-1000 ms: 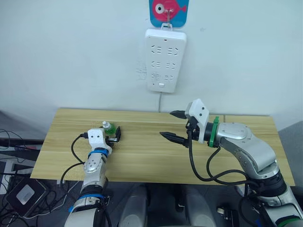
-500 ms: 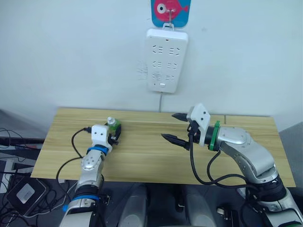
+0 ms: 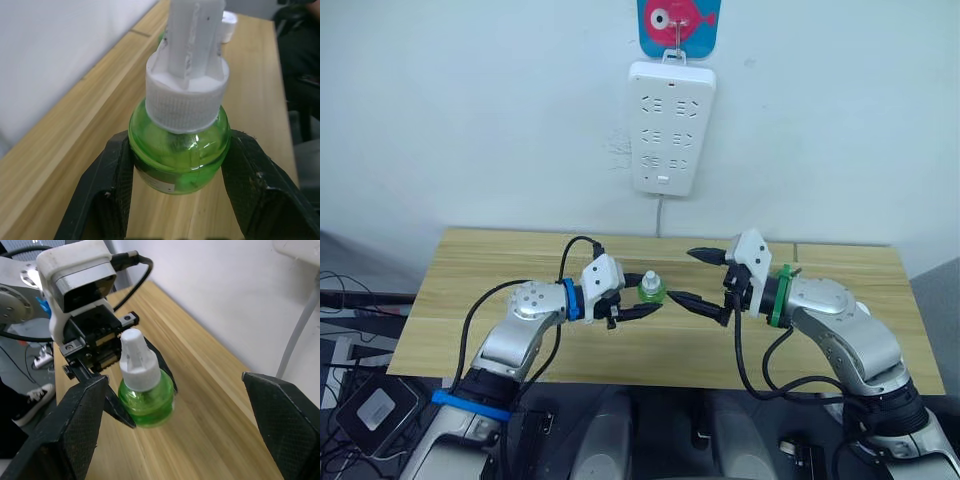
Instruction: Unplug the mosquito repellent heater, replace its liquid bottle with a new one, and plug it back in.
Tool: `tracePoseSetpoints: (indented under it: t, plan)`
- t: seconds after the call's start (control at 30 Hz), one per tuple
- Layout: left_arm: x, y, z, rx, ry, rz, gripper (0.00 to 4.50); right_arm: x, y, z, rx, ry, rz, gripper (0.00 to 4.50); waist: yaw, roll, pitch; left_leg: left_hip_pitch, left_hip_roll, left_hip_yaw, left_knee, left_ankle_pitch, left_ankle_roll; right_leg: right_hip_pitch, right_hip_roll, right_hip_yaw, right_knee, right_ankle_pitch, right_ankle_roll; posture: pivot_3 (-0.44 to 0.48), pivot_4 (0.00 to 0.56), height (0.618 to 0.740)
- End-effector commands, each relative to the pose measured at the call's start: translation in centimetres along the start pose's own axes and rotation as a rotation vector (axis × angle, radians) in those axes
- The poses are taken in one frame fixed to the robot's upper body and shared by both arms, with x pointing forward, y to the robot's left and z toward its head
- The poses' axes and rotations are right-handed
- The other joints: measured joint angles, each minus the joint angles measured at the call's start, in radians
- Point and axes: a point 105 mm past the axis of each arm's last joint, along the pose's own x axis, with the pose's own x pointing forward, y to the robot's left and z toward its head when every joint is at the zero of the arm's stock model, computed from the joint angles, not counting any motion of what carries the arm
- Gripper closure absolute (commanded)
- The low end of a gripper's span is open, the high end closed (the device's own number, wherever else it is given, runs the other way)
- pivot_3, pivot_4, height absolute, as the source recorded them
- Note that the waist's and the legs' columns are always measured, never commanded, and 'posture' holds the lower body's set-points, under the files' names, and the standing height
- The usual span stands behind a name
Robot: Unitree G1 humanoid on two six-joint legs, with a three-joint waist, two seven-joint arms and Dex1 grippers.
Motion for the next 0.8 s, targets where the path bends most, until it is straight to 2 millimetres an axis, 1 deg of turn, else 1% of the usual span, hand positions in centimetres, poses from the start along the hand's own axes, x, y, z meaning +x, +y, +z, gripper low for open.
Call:
tracePoseSetpoints:
  t: [0.03,0.17,0.27,0.37,0.47,0.53,0.7,0.73,0.8]
  plan:
    - [0.5,-0.1,1.7,0.005,-0.046,-0.082,2.30,0.7,1.4,1.3,-0.005,-0.059,0.062,0.00,-0.001,0.000,0.000,0.000,0.000,0.000,0.000,0.000,0.000,0.000,0.000,0.000,0.000,0.000,0.000,0.052,0.249,0.740]
    - [0.5,0.4,2.4,0.025,-0.047,-0.101,2.30,1.6,1.4,0.9,-0.003,-0.056,0.053,0.00,-0.005,0.000,0.000,-0.001,0.000,0.000,0.001,0.000,0.000,-0.001,0.000,-0.001,0.001,0.000,0.000,0.051,0.251,0.740]
    - [0.4,0.8,2.9,0.032,-0.057,-0.102,2.30,2.2,1.2,1.1,0.004,-0.075,0.037,0.00,-0.008,0.000,0.000,-0.001,0.000,0.000,0.002,0.000,0.000,-0.001,0.000,-0.001,0.001,0.000,0.000,0.052,0.254,0.740]
    - [0.3,0.8,3.0,0.034,-0.058,-0.104,2.30,2.5,1.1,1.3,0.009,-0.092,0.023,0.00,-0.016,0.000,0.000,-0.001,0.000,-0.001,0.002,0.000,0.000,-0.001,0.000,-0.001,0.002,0.000,0.000,0.055,0.256,0.740]
    - [0.3,0.8,2.9,0.035,-0.056,-0.101,2.30,2.5,1.2,1.5,0.019,-0.108,0.028,0.64,-0.018,0.000,0.000,-0.001,0.000,-0.001,0.002,0.000,0.000,-0.001,0.000,-0.001,0.002,0.000,0.000,0.054,0.259,0.740]
    - [0.3,0.8,2.7,0.031,-0.053,-0.092,2.30,2.4,1.3,1.5,0.026,-0.111,0.037,1.33,-0.018,0.000,0.000,-0.001,0.000,-0.001,0.002,0.000,0.000,-0.001,0.000,-0.001,0.002,0.000,0.000,0.056,0.261,0.740]
    - [0.4,0.7,2.7,0.025,-0.058,-0.092,2.30,2.3,1.5,1.4,0.041,-0.115,0.051,3.23,-0.021,0.000,0.000,-0.001,0.000,-0.001,0.002,0.000,0.000,-0.001,0.000,-0.001,0.002,0.000,0.000,0.062,0.266,0.740]
    - [0.4,0.6,2.7,0.024,-0.057,-0.092,2.30,2.3,1.6,1.4,0.043,-0.115,0.056,3.47,-0.022,0.000,0.000,-0.001,0.000,-0.001,0.002,0.000,0.000,-0.001,0.000,-0.001,0.003,0.000,0.000,0.065,0.267,0.740]
    - [0.4,0.6,2.6,0.024,-0.055,-0.091,2.30,2.4,1.8,1.5,0.044,-0.121,0.065,3.47,-0.022,0.000,0.000,-0.001,0.000,-0.001,0.002,0.000,0.000,-0.001,0.000,-0.001,0.003,0.000,0.000,0.065,0.267,0.740]
